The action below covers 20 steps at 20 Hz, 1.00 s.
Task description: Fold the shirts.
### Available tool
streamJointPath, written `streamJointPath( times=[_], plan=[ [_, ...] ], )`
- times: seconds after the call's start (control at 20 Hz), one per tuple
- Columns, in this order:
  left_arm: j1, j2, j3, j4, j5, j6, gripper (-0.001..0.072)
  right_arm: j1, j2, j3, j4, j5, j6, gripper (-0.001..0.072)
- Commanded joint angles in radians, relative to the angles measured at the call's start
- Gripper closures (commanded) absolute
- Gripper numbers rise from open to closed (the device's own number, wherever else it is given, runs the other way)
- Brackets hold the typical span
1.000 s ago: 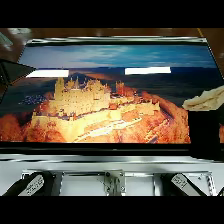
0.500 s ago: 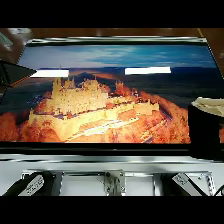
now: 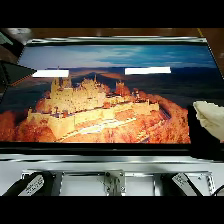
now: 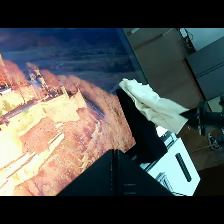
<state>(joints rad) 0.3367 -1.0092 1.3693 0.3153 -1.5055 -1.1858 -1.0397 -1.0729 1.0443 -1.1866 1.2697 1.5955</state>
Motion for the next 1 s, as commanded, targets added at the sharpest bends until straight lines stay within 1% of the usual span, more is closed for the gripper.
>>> streamJointPath(
  times=[0.0,0.2,0.25,0.3,0.4,0.45,0.6,0.7,0.75,0.8,0.9,0.95],
  plan=[
    [0.000,0.000,0.000,0.000,0.001,0.014,0.0675,0.035,0.003,-0.079,-0.195,0.104,0.017,0.0653],
    [0.000,-0.001,0.000,0.000,0.002,0.014,0.0675,0.031,0.003,-0.147,-0.385,0.108,0.054,0.0653],
    [0.000,-0.001,0.000,0.000,0.002,0.014,0.0675,0.031,0.003,-0.158,-0.407,0.100,0.062,0.0652],
    [0.000,-0.001,0.000,0.000,0.002,0.014,0.0675,0.031,0.003,-0.171,-0.412,0.093,0.068,0.0599],
    [0.000,-0.002,0.000,0.001,0.005,0.014,0.0675,0.031,0.003,-0.193,-0.412,0.095,0.086,0.0176],
    [0.000,-0.002,0.000,0.001,0.007,0.014,0.0675,0.031,0.003,-0.194,-0.422,0.104,0.083,0.0132],
    [0.000,-0.002,0.000,0.031,0.033,0.014,0.0675,0.031,0.021,-0.138,-0.531,0.122,0.063,0.0133],
    [-0.002,-0.002,0.000,0.123,0.100,0.007,0.0676,0.036,0.039,-0.006,-0.534,0.092,0.036,0.0136],
    [-0.011,-0.002,0.000,0.210,0.150,-0.026,0.0677,0.050,0.044,0.077,-0.512,0.057,0.033,0.0137],
    [-0.035,-0.002,0.000,0.343,0.201,-0.073,0.0678,0.078,0.045,0.167,-0.465,0.016,0.029,0.0137],
    [-0.133,-0.013,0.000,0.667,0.246,-0.169,0.0678,0.174,0.045,0.293,-0.330,-0.077,0.019,0.0137],
    [-0.203,-0.031,0.000,0.840,0.240,-0.240,0.0679,0.245,0.045,0.322,-0.265,-0.095,0.008,0.0137]
  ],
)
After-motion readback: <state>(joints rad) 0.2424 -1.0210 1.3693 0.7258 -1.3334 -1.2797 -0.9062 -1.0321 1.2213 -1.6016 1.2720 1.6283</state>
